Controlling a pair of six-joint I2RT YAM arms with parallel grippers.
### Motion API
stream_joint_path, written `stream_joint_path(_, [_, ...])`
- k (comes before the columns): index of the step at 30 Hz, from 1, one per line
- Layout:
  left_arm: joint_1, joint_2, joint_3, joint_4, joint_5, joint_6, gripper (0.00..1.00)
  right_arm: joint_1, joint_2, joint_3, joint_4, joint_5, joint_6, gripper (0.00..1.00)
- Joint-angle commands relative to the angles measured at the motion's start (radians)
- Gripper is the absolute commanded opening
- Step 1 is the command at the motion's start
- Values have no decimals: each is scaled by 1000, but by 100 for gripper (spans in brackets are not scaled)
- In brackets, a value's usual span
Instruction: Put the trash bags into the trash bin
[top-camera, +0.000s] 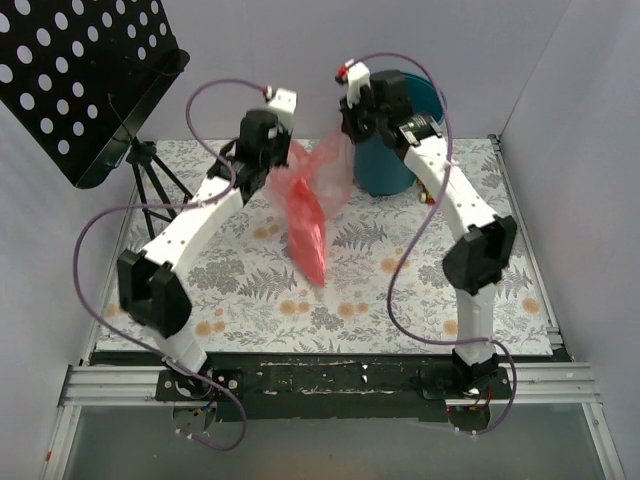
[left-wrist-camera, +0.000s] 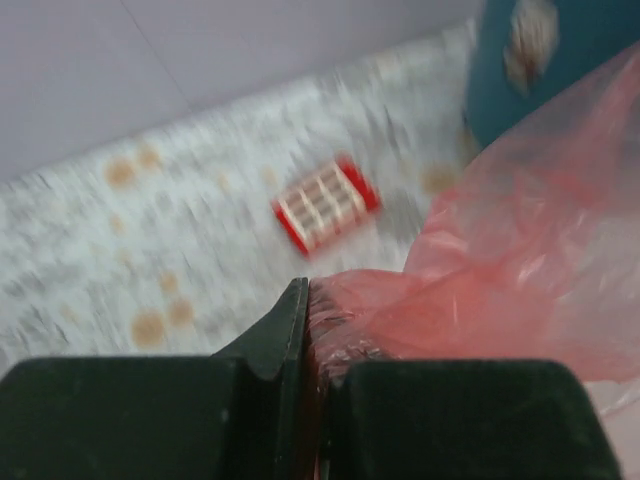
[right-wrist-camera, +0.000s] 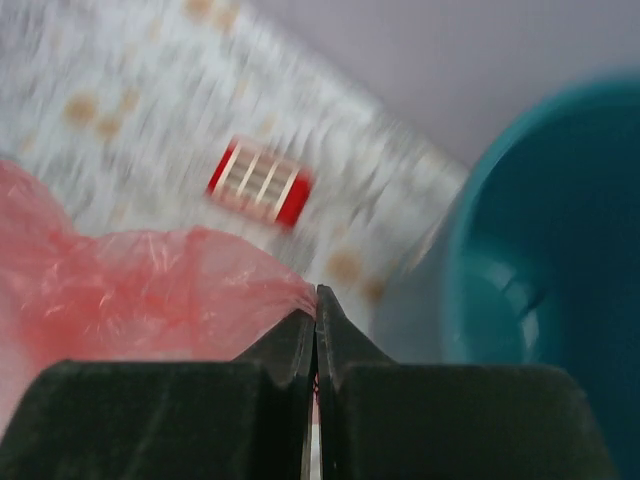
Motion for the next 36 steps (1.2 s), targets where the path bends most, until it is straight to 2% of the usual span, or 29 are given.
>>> stream_joint_path(1, [42,233,603,189,-151,95,0,-16,244,739,165,131,-81,1])
stream_joint_path(2, [40,295,769,195,-137,131,0,-10,207,726,319,154,-112,1])
stream_joint_path(3, [37,367,962,220,-116,167,0,-3,100,576,538,199,-139,1])
stream_joint_path(4, [29,418,1090,290,-97,209,0,3,-16,387,781,220,-161,1])
stream_joint_path(5, [19,429,1147,418,-82,267,0,4,-115,228,1015,206,-190,1])
stream_joint_path(6, [5,397,1119,583,-48,319,0,15,-134,234,1087,174,-243,1])
stream_joint_path(7, [-3,345,1047,744,-7,371,0,36,-101,355,1091,175,-312,1])
stream_joint_path(8, [-9,293,891,937,65,416,0,52,-58,516,1101,169,-366,1])
stream_joint_path(9, [-15,236,774,1099,146,448,0,66,-39,545,1135,128,-430,1])
stream_joint_path(11, [-50,165,587,1273,351,566,0,84,-88,391,1277,73,-544,1])
stream_joint_path(12, [-75,133,468,1339,405,690,0,92,-137,238,1343,67,-581,1])
stream_joint_path(13, [-89,80,271,1416,436,741,0,96,-206,68,1321,98,-589,1])
stream_joint_path(14, [-89,2,59,1389,456,749,0,99,-247,-66,1113,96,-568,1])
stream_joint_path(15, [-83,-83,-112,1030,507,820,0,87,-240,-120,615,-30,-583,1])
stream_joint_path(16, [-75,-137,-84,184,673,1105,0,98,-169,-87,12,-158,-712,1])
stream_joint_path(17, [-49,-125,-77,-321,764,1307,0,116,-116,-73,-415,-264,-816,1])
stream_joint_path(18, [-67,-134,-140,-457,777,1128,0,118,-140,-193,-613,-383,-846,1])
stream_joint_path(19, [-87,-172,-211,-422,777,886,0,118,-233,-375,-589,-427,-760,1])
stream_joint_path(20, [-101,-217,-257,-402,800,723,0,128,-378,-568,-542,-470,-747,1])
stream_joint_path(22, [-116,-364,-354,-269,733,511,0,139,-645,-805,-356,-471,-660,1])
stream_joint_path(24, [-116,-476,-440,-207,720,507,0,139,-850,-921,-197,-431,-612,1])
stream_joint_path(26, [-121,-566,-487,-152,714,527,0,144,-955,-964,-108,-405,-603,1])
stream_joint_path(31, [-124,-653,-503,-102,646,516,0,144,-865,-850,-104,-298,-484,1])
stream_joint_path(36, [-124,-555,-402,-43,396,256,0,99,-734,-756,21,-191,-227,1])
